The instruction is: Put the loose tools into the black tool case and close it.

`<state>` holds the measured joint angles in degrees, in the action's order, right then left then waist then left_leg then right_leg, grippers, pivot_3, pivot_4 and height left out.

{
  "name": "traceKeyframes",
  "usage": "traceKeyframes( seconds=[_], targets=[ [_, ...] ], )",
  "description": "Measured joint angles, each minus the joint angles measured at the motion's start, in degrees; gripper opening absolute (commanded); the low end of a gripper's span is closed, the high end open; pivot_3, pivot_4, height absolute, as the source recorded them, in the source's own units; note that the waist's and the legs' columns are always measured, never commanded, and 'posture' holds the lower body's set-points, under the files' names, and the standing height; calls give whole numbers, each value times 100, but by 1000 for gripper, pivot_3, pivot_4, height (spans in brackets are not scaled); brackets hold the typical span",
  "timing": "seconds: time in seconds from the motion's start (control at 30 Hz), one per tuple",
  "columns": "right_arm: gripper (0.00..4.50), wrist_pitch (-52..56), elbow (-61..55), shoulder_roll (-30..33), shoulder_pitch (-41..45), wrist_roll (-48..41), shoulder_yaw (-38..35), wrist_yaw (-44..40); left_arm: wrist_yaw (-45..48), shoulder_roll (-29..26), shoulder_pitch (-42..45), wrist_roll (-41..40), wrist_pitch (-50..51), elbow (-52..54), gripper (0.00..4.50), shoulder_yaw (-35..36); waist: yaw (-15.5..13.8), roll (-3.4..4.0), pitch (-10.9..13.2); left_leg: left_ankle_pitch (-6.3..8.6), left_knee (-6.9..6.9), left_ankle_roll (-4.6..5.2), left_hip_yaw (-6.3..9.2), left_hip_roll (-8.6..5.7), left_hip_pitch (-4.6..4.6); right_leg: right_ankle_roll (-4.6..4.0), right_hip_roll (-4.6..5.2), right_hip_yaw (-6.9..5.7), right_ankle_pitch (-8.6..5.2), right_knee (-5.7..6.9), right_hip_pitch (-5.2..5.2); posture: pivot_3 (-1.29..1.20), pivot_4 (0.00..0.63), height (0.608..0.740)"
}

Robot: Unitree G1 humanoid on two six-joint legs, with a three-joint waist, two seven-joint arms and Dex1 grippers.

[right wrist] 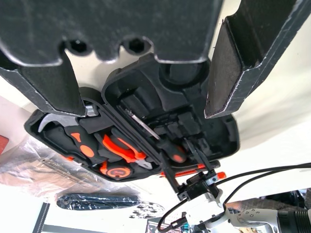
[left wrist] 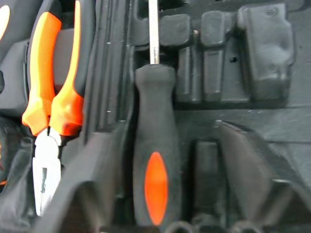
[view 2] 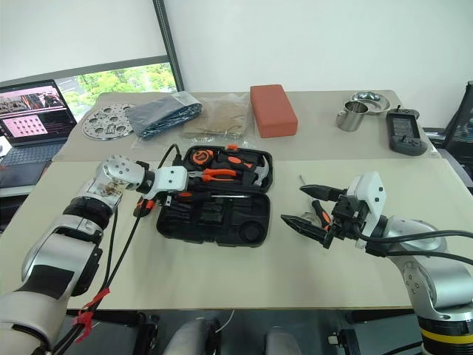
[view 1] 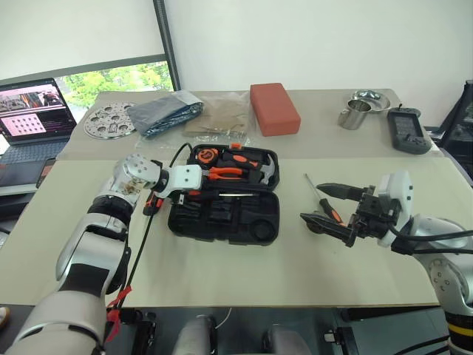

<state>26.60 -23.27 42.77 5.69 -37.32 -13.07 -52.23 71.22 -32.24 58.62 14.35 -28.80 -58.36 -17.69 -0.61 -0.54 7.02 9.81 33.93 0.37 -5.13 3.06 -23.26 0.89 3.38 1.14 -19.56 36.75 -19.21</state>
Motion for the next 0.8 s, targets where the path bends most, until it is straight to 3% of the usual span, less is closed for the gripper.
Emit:
traceKeyframes(
  seconds=[0.23,0.37,0.63,0.8],
  targets=[
    [4500,2,-13,0,-35,0,0,-3,55,-183,145,-480,234,1230,4314,349,4,2,-1,0,0,0,0,-1,0,0,0,4,0,1,1,0,150,740],
    [4500,1,-18,-7,-48,-1,0,-2,-188,122,73,-1229,1278,1784,3213,931,9,10,-6,0,3,0,4,0,2,1,-1,4,-1,7,1,0,150,740],
    [4500,1,-23,-59,-54,2,11,7,-1217,918,-1424,-1937,3117,2657,47,1407,73,29,-17,-7,3,-12,12,0,4,2,-12,26,-1,15,2,0,150,740],
    [4500,1,-56,-72,-112,2,10,39,-1624,1162,-2033,-1988,3369,2872,47,1375,31,29,-17,-8,3,-13,11,-9,4,3,-19,75,-2,12,5,0,150,740]
  ],
)
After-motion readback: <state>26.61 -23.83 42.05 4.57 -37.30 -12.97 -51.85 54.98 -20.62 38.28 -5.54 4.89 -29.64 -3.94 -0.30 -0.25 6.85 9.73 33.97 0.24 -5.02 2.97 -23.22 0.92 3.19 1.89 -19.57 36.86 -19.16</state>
